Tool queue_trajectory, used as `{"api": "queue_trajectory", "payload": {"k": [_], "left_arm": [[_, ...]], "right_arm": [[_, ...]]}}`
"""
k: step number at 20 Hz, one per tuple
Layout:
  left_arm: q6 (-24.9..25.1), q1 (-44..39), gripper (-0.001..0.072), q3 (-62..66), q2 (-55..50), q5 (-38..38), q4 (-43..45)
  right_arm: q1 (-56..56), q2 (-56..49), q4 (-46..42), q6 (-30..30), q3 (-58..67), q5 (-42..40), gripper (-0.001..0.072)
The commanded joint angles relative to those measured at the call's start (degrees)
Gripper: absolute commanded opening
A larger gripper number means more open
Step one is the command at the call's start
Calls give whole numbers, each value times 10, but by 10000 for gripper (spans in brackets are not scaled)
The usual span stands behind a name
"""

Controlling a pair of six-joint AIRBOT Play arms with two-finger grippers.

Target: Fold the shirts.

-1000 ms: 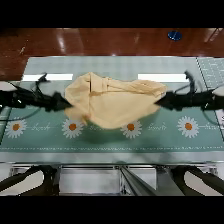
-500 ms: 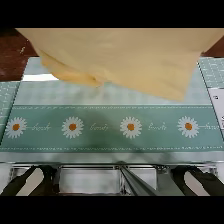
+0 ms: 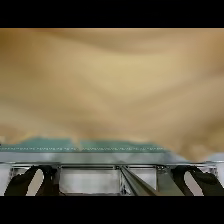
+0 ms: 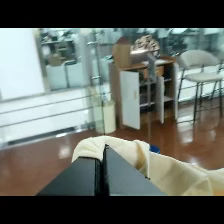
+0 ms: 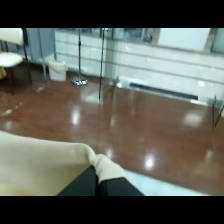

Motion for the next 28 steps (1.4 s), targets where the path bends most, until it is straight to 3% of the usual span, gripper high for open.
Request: {"api": "queue_trajectory", "payload": {"k": [1,4,6,10,14,17,24,25,26,27,28], "left_arm": [[-37,-105,20,-29,17,-27,172],[-37,-128,20,-157,10,-26,179],[-37,-128,20,-257,-8,-13,169],[-37,-128,20,-416,-96,115,162],[-36,-130,20,-417,-247,217,91],[-36,-132,19,-371,-365,275,46],[-36,-148,21,-279,-545,241,-14],[-36,-150,47,-279,-554,236,-22],[-36,-151,244,-279,-561,228,-22],[-37,-150,506,-279,-563,217,-21],[-36,-138,511,-276,-562,191,-21]], "right_arm": [[0,13,-50,16,-36,66,19],[0,13,-31,16,-165,59,19],[0,5,-14,4,-279,13,18],[0,-85,7,-34,-431,-92,18],[0,-264,38,-60,-409,-167,18],[0,-413,41,-57,-311,-171,19],[0,-613,90,1,-163,-201,20],[0,-622,94,14,-163,-214,61],[-1,-627,94,24,-163,-222,275],[-4,-627,94,24,-163,-224,416],[-14,-622,94,27,-163,-213,414]]}}
